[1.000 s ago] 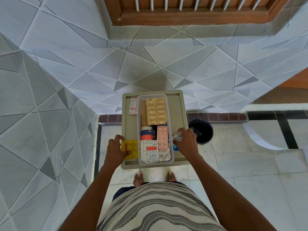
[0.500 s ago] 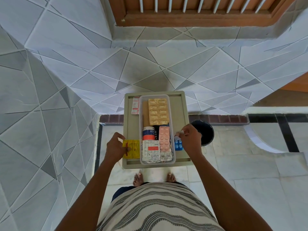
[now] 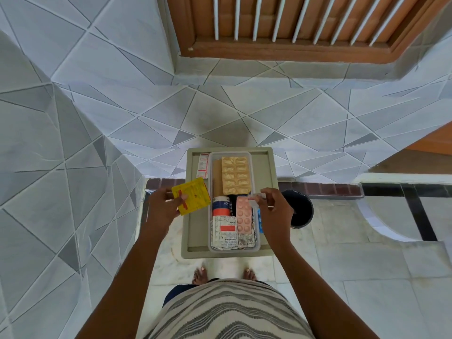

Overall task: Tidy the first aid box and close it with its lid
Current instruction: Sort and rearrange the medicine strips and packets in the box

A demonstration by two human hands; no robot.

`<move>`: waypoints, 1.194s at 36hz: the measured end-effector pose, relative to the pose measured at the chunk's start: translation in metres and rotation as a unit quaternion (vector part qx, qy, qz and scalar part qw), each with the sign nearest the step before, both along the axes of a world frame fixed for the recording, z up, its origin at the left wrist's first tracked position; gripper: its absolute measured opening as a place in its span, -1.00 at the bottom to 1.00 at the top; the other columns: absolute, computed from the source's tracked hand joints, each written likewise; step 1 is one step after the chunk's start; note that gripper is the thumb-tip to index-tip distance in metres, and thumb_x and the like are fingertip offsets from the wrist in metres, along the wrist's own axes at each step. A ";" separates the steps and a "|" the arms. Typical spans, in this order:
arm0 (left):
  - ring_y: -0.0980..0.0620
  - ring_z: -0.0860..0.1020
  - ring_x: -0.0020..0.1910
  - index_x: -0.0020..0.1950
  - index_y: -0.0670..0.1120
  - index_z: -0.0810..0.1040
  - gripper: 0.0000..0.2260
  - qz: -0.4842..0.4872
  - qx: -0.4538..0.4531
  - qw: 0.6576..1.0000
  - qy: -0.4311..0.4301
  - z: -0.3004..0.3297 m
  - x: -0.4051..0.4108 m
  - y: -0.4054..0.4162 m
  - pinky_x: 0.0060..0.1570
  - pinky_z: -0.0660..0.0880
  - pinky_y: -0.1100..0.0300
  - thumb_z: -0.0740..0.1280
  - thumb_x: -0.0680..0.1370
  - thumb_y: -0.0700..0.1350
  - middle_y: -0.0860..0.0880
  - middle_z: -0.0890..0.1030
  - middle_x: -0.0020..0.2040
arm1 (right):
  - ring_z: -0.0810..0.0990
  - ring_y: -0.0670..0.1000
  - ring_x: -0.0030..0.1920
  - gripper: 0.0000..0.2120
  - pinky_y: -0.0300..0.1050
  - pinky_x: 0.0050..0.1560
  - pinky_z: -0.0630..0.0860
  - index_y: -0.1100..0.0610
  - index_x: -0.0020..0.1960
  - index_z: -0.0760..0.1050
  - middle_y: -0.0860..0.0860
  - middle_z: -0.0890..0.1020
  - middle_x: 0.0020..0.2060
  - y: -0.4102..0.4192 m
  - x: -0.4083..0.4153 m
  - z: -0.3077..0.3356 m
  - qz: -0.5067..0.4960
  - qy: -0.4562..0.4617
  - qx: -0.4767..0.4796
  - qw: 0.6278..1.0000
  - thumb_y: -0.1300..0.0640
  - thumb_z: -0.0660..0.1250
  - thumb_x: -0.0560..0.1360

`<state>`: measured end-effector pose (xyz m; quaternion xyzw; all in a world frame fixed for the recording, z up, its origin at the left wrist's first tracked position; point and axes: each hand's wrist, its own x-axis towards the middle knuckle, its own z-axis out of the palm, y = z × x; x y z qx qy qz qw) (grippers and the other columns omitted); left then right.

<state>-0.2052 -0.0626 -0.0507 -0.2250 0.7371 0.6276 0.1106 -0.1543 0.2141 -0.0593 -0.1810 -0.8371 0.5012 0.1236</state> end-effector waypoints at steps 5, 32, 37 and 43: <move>-0.21 0.67 -0.03 0.18 -0.23 0.58 -0.72 -0.032 0.007 0.999 0.026 0.015 -0.020 0.032 -0.10 0.66 -0.06 0.48 0.48 -0.29 -0.22 0.65 0.02 | 0.66 -0.16 -0.10 -0.80 -0.40 -0.13 0.52 0.05 0.14 0.62 -0.05 0.70 -0.04 -0.007 -0.011 -0.003 0.052 -0.018 0.006 0.998 0.23 0.41 0.53; 0.01 0.63 -0.22 0.01 -0.14 0.58 -0.71 -0.083 -0.208 0.971 0.082 -0.019 -0.106 0.123 -0.16 0.62 0.14 0.59 0.38 -0.16 -0.06 0.65 -0.16 | 0.69 -0.03 -0.26 -0.74 0.09 -0.21 0.67 -0.01 0.05 0.57 -0.06 0.66 -0.13 -0.013 -0.072 -0.007 0.007 -0.090 -0.006 0.996 0.24 0.50 0.44; -0.09 0.61 0.03 0.11 -0.17 0.57 -0.68 -0.117 -0.251 0.955 0.104 -0.024 -0.106 0.127 -0.03 0.55 0.08 0.55 0.44 -0.12 -0.12 0.66 -0.01 | 0.67 -0.06 -0.17 -0.84 0.01 -0.13 0.67 0.07 -0.01 0.61 -0.03 0.66 -0.12 -0.020 -0.073 -0.008 -0.004 -0.092 0.009 0.996 0.21 0.51 0.44; -0.11 0.58 0.12 0.21 -0.17 0.51 -0.64 -0.136 -0.282 0.944 0.109 -0.016 -0.107 0.130 -0.06 0.48 0.12 0.51 0.49 -0.11 -0.15 0.65 0.04 | 0.63 -0.10 -0.20 -0.87 -0.32 -0.15 0.53 0.12 -0.03 0.65 0.01 0.68 -0.16 -0.029 -0.072 -0.003 -0.028 -0.110 0.030 0.993 0.19 0.51 0.43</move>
